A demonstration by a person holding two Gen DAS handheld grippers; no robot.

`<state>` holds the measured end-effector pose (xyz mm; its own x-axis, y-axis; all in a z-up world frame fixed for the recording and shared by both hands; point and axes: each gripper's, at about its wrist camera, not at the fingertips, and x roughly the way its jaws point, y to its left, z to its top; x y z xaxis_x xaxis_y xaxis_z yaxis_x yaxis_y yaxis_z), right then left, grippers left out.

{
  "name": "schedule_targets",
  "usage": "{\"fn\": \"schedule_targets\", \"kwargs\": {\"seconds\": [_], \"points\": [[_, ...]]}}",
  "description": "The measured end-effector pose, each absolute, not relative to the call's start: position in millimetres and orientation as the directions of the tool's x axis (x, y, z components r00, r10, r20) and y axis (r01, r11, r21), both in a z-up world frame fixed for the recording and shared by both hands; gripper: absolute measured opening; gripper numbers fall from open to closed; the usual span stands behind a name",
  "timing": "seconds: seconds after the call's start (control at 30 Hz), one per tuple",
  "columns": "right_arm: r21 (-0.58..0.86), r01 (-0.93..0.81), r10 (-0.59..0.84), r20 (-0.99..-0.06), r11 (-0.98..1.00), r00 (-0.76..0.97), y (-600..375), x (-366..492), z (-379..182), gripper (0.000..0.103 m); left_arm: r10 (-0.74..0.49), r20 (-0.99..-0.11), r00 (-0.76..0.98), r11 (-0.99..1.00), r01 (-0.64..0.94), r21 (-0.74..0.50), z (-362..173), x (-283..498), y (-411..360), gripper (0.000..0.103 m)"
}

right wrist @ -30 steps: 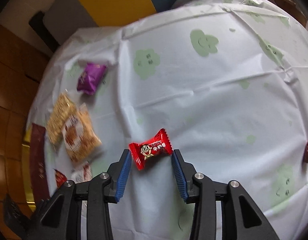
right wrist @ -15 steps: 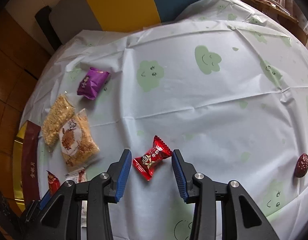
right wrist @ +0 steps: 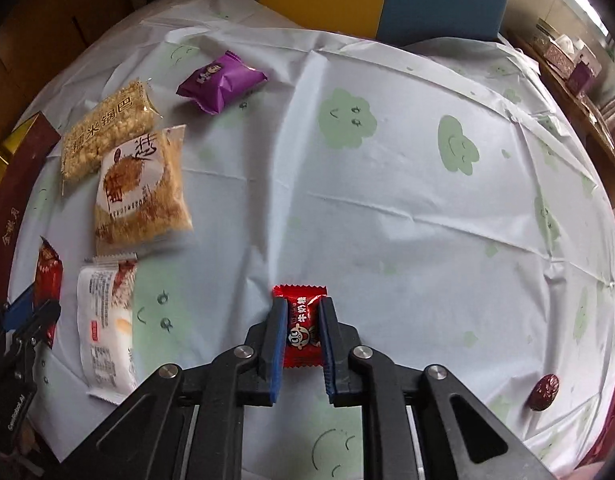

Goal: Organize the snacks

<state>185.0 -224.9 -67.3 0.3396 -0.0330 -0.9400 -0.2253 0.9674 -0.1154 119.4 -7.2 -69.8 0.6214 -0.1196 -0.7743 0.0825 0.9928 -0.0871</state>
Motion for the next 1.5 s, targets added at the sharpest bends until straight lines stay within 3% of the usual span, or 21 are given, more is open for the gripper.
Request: {"fn": "schedule_targets", "kwargs": {"seconds": [0.23, 0.47, 1.07, 1.5], "points": [[-0.033, -0.213, 0.047, -0.933, 0.977, 0.357, -243.5, 180.4, -71.4, 0.017, -0.124, -0.785, 0.607, 0.992, 0.071, -0.102, -64.3, 118.8, -6.0, 0.021], [-0.145, -0.277, -0.023, -0.916, 0.95, 0.4, -235.9, 172.7, -74.4, 0.017, -0.128, -0.756, 0.642, 0.992, 0.08, -0.101, -42.2, 101.2, -5.5, 0.021], [-0.226, -0.306, -0.072, -0.894, 0.925, 0.442, -224.1, 160.9, -72.9, 0.017, -0.089, -0.705, 0.703, 0.99, -0.018, -0.142, 9.3, 67.3, 43.3, 0.021], [-0.26, -0.323, -0.095, -0.889, 0.91, 0.449, -218.0, 156.9, -72.9, 0.017, -0.103, -0.713, 0.694, 0.889, -0.257, -0.379, 20.7, 72.1, 180.6, 0.021]]}}
